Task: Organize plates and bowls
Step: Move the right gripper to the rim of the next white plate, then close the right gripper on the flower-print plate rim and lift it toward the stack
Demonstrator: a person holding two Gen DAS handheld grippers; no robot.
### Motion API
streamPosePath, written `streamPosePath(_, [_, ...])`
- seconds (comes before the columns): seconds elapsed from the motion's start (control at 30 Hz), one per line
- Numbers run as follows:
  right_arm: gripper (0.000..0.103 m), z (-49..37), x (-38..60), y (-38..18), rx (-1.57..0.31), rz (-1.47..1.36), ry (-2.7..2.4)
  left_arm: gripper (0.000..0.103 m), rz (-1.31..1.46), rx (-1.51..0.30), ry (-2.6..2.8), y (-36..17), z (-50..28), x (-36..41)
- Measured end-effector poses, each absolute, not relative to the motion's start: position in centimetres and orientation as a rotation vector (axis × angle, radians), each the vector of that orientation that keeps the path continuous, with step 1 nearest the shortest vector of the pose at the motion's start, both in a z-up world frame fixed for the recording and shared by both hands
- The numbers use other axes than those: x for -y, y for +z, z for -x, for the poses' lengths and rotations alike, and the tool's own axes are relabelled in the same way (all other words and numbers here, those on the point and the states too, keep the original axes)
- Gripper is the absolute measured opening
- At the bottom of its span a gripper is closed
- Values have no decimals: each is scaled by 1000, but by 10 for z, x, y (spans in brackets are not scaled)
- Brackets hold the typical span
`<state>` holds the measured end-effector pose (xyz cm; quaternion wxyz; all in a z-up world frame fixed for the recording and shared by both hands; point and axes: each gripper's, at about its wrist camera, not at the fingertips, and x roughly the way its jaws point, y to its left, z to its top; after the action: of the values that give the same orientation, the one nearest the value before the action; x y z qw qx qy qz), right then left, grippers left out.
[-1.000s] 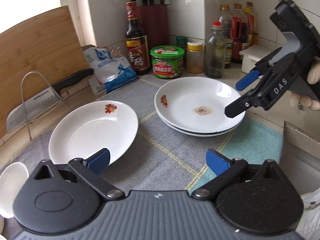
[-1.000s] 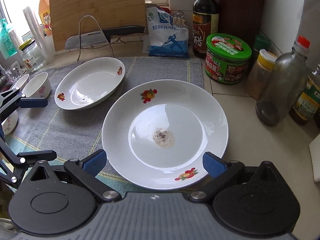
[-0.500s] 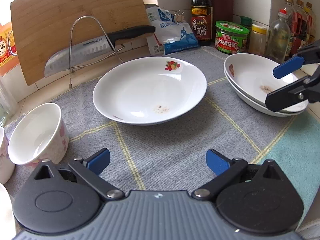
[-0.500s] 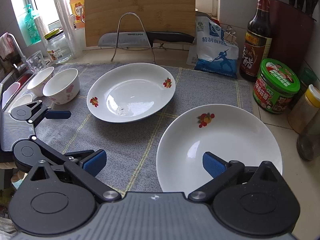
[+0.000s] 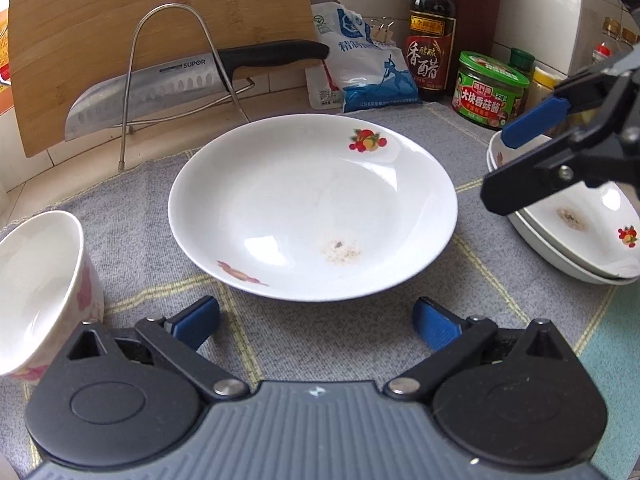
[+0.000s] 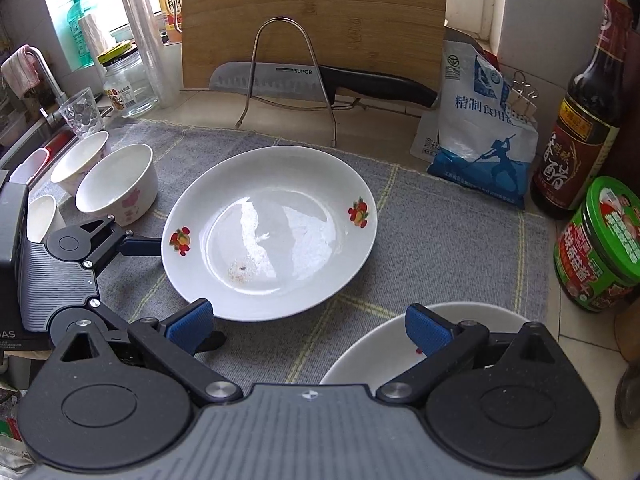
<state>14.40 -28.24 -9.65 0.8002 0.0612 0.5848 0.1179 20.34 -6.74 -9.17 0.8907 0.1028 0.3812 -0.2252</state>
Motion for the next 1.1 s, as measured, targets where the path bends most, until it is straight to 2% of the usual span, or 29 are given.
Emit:
streamPosePath(0.77, [103,-252,288,-172,-1356,-166,484,102,-223,-722,-534,-97,-212,63])
streamPosePath(1.1, [94,-264,292,-183,-1362,-234,573,102,-223,-724,-532,-97,-211,62])
